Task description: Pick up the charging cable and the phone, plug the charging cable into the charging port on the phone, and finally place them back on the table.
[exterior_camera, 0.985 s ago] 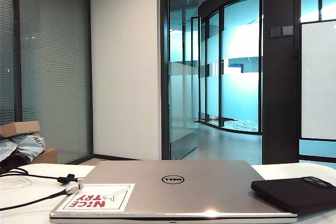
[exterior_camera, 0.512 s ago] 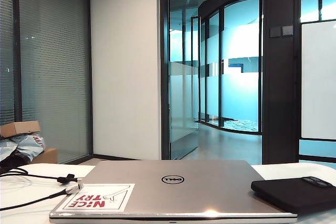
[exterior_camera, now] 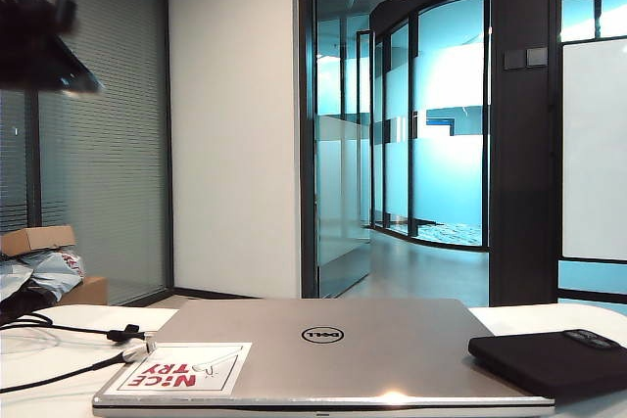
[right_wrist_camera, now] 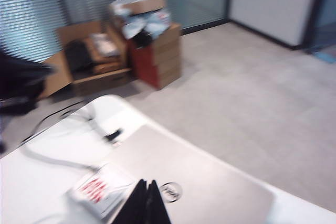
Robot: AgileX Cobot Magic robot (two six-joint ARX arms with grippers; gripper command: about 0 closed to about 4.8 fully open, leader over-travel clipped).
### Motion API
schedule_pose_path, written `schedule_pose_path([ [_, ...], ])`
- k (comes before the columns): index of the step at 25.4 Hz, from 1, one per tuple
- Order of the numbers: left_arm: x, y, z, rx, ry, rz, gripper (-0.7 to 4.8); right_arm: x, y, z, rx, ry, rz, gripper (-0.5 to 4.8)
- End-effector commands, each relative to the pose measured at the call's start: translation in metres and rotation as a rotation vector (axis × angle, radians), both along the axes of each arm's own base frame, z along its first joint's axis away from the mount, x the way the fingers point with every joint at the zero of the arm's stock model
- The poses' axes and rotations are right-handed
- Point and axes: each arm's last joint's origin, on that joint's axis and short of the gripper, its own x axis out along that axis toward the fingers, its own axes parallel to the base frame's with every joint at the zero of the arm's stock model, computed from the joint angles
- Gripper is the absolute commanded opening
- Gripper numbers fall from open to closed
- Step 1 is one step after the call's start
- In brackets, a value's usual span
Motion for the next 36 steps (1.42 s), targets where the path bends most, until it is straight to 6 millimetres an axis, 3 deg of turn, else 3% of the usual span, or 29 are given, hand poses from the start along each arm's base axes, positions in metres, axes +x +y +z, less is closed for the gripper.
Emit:
schedule_pose_path([
  [1, 0.006, -0.009, -0.01, 0.076, 0.013, -0.05, -0.05, -0.006, 0.005, 0.001, -0.006, -0.004, 0.046, -0.06],
  [6, 0.017, -0.013, -0.034, 0.109, 0.128, -0.057, -0.05, -0.011, 0.009, -0.002, -0.032, 0.018, 0.092, -0.06],
  [12, 0.024, -0.015, -0.064, 0.266, 0.226, -0.109, 0.01, -0.015, 0.011, -0.008, -0.08, 0.063, 0.127, -0.06],
  [14, 0.026, -0.016, -0.07, 0.275, 0.256, -0.112, 0.94, -0.015, 0.01, -0.009, -0.087, 0.07, 0.126, -0.06],
  [15, 0.026, -0.016, -0.073, 0.298, 0.256, -0.122, 1.81, -0.015, 0.01, -0.01, -0.09, 0.073, 0.125, -0.06],
  [17, 0.026, -0.016, -0.075, 0.385, 0.229, -0.16, 2.82, -0.015, 0.01, -0.01, -0.089, 0.072, 0.125, -0.06],
  [19, 0.025, -0.016, -0.076, 0.498, 0.182, -0.211, 3.48, -0.015, 0.01, -0.01, -0.089, 0.072, 0.125, -0.06],
  [36, 0.023, -0.015, -0.096, 0.692, 0.229, -0.332, 3.51, -0.015, 0.01, -0.01, -0.089, 0.073, 0.125, -0.06],
])
